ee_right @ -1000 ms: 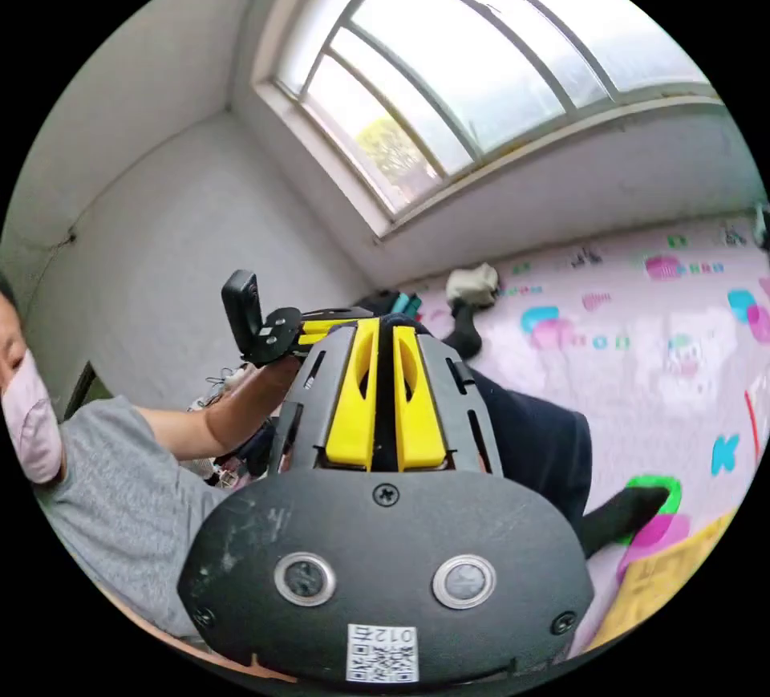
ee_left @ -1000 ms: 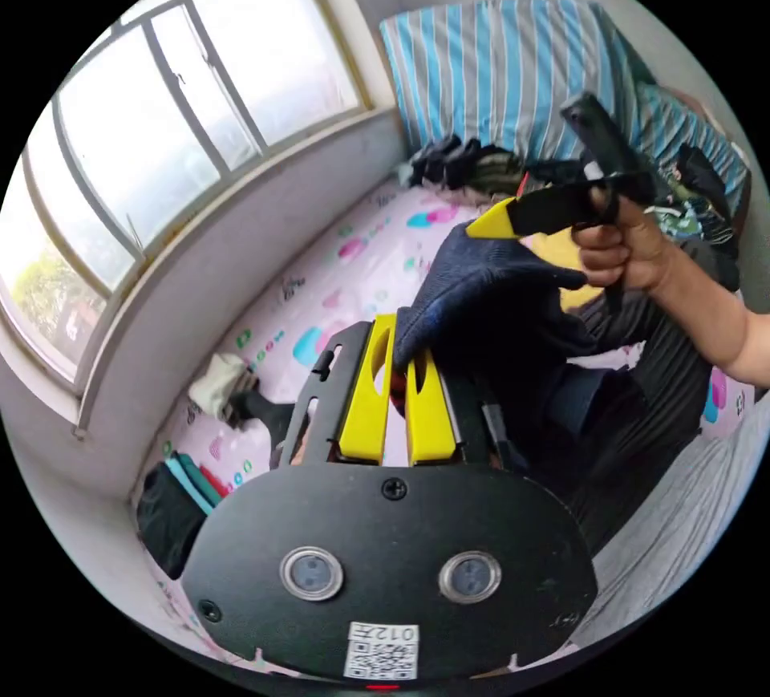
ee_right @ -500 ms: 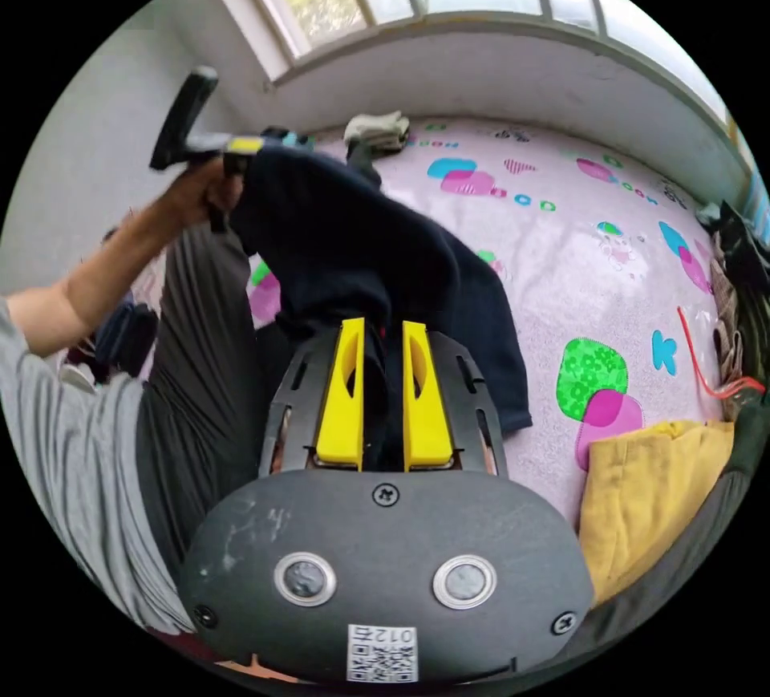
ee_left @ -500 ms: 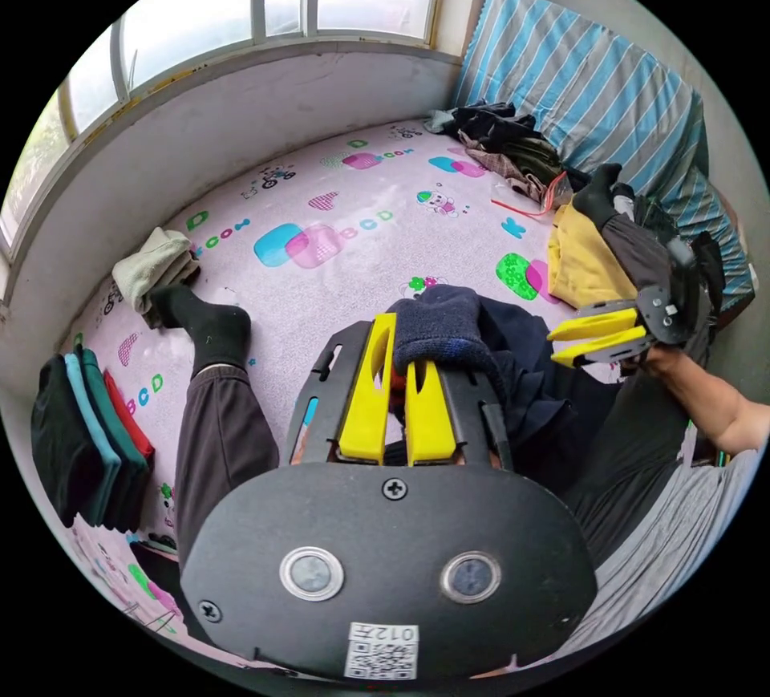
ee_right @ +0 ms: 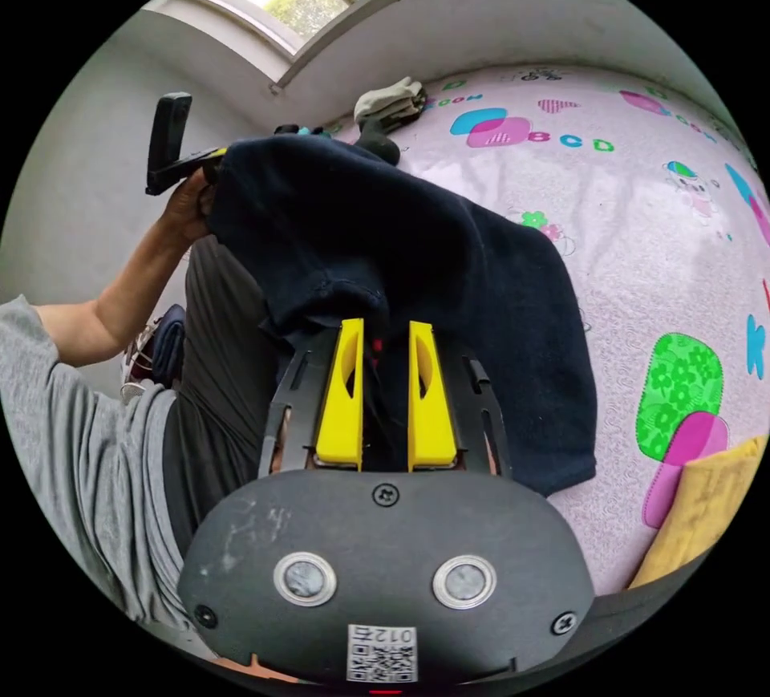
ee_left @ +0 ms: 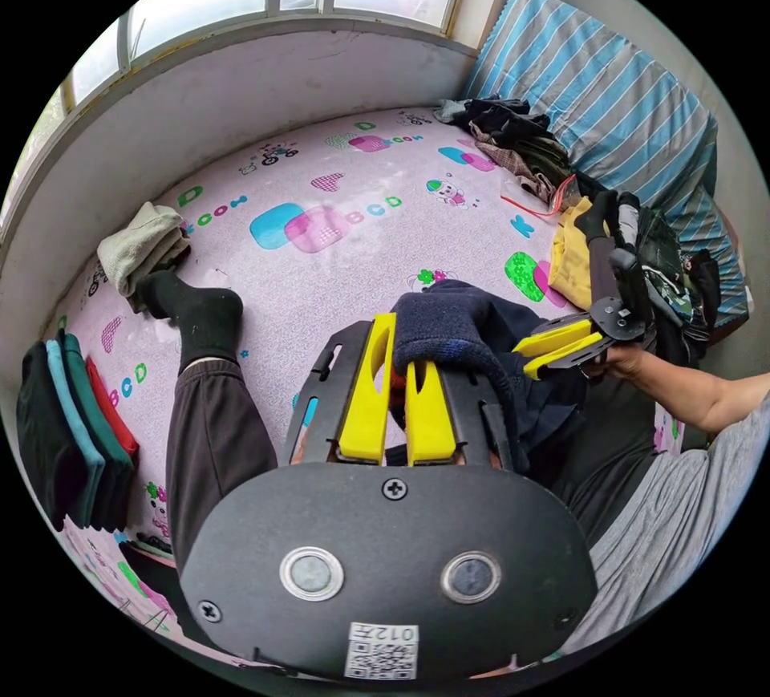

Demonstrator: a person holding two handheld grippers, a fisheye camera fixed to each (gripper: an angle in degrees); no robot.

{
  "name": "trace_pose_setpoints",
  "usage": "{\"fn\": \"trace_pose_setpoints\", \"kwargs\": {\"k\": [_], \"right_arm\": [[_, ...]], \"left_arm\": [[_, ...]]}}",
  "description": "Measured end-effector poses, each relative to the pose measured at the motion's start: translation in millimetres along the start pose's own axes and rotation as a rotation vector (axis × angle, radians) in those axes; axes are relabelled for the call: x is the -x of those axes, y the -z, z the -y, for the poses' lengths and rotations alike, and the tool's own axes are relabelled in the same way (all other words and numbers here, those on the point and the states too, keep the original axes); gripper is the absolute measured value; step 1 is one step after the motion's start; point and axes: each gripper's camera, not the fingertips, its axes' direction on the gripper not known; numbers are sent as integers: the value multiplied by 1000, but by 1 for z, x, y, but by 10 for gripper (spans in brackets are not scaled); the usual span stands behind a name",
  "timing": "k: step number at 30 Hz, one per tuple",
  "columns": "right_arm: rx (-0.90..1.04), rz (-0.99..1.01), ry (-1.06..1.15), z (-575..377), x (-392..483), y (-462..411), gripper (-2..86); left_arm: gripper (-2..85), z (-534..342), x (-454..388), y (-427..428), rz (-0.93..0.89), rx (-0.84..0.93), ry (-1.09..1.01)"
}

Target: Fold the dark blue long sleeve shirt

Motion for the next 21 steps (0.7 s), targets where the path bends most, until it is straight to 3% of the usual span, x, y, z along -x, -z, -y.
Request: {"fn": "trace_pose_setpoints", "kwargs": {"k": [4, 10, 17, 21], "right_arm": [[41, -6, -42, 2, 10, -7, 16], [-138, 23, -20, -3, 44, 68, -7], [-459, -209, 131, -23, 114, 251, -9], [-495, -353, 170, -40, 154, 295, -9]], "left_arm": [[-5, -11, 18, 8, 33, -2, 3], [-5, -19, 41, 49, 37, -32, -15], [-5, 14, 35, 125, 69, -141, -170], [-5, 33, 14, 173, 100, -245, -263]]}}
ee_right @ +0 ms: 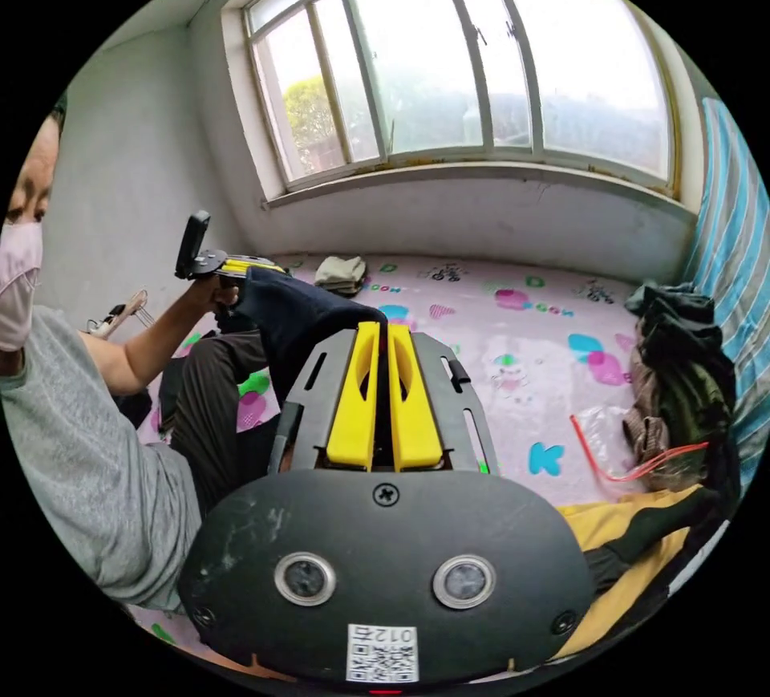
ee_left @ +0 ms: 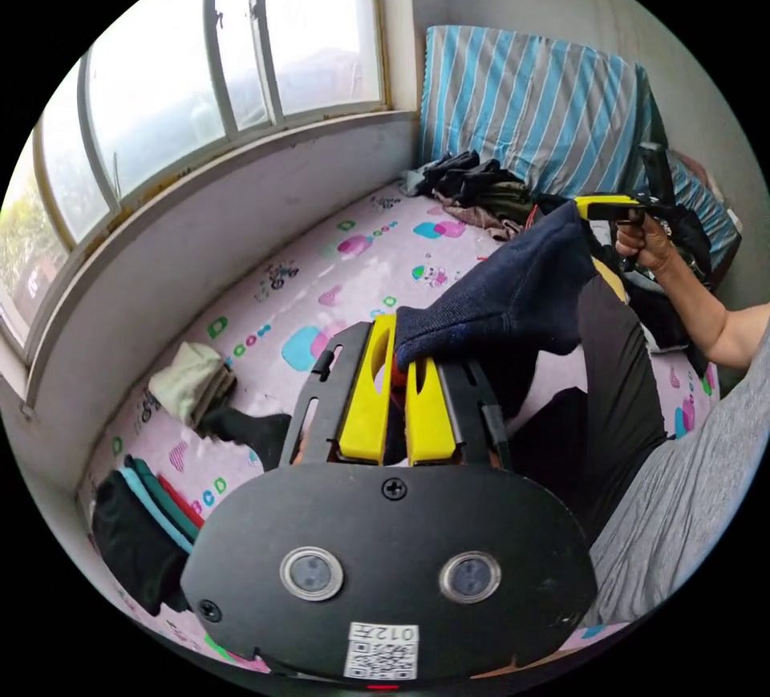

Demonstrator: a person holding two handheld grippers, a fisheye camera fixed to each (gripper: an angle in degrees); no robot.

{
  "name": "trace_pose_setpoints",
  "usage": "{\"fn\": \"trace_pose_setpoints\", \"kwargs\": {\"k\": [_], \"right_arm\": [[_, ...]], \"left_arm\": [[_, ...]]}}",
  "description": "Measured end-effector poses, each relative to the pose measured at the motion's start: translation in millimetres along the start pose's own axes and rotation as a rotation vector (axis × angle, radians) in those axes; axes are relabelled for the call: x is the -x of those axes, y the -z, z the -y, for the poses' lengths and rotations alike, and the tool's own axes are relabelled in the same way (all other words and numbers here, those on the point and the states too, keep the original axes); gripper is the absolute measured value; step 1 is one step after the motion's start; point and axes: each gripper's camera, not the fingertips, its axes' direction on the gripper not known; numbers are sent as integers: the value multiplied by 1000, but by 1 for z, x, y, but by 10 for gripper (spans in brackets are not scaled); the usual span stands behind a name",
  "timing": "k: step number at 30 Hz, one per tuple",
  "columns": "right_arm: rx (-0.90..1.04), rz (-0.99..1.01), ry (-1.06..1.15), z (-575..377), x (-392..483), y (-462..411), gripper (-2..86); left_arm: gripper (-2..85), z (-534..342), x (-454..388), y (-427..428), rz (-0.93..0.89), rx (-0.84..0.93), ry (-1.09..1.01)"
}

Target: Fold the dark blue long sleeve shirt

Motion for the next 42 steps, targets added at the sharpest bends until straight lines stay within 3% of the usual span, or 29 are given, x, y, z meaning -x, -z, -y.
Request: {"fn": "trace_pose_setpoints", "kwargs": {"k": [9, 15, 20, 24, 31, 38, 42], "right_arm": [[-221, -194, 127, 24, 76, 142, -9], [-301, -373, 221, 31, 124, 231, -10], [-431, -360, 231, 21, 155, 310, -10], [-473, -382, 283, 14, 172, 353, -10], [-446, -323, 133, -19, 124, 416, -9], [-160, -160, 159, -75, 94, 459, -9], [41, -133, 154, -103, 66, 463, -9]], "left_arm": [[-5, 61, -7, 129, 184, -116, -152], [-5, 107, -24, 193, 243, 8, -290], [-5, 124, -29, 214, 235, 51, -291], [-5, 129, -30, 214, 105, 81, -286], [-5, 156, -29, 318, 67, -167, -245], [-5, 154, -56, 289, 48, 200, -410], [-5, 130, -64, 237, -159, 405, -436]]}}
